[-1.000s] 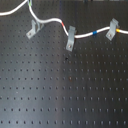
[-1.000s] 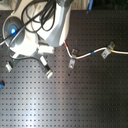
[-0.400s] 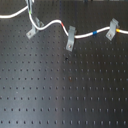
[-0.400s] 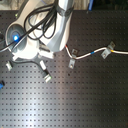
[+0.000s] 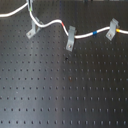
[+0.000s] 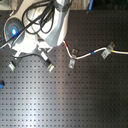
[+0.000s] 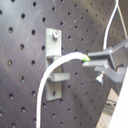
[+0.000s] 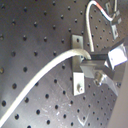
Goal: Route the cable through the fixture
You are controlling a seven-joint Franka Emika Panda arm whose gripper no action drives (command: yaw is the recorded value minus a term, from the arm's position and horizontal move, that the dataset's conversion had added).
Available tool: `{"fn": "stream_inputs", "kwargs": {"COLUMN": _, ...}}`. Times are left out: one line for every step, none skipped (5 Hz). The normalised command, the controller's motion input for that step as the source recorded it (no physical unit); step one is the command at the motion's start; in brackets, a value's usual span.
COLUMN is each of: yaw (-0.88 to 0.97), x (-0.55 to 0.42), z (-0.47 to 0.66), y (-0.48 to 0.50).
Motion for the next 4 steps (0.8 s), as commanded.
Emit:
{"fn": "stream_inputs", "kwargs": {"yaw": -0.39, "x": -0.126, "z": 0.17, "y": 0.029}}
{"fn": "stream_inputs", "kwargs": {"yaw": 0.01, "x": 0.066, "z": 0.37, "y": 0.010}}
{"fn": "stream_inputs", "kwargs": {"yaw": 0.01, "x": -0.095, "z": 0.55, "y": -0.058}}
{"fn": "stream_inputs", "kwargs": {"yaw": -0.04, "x": -0.163, "z": 0.37, "y": -0.019}}
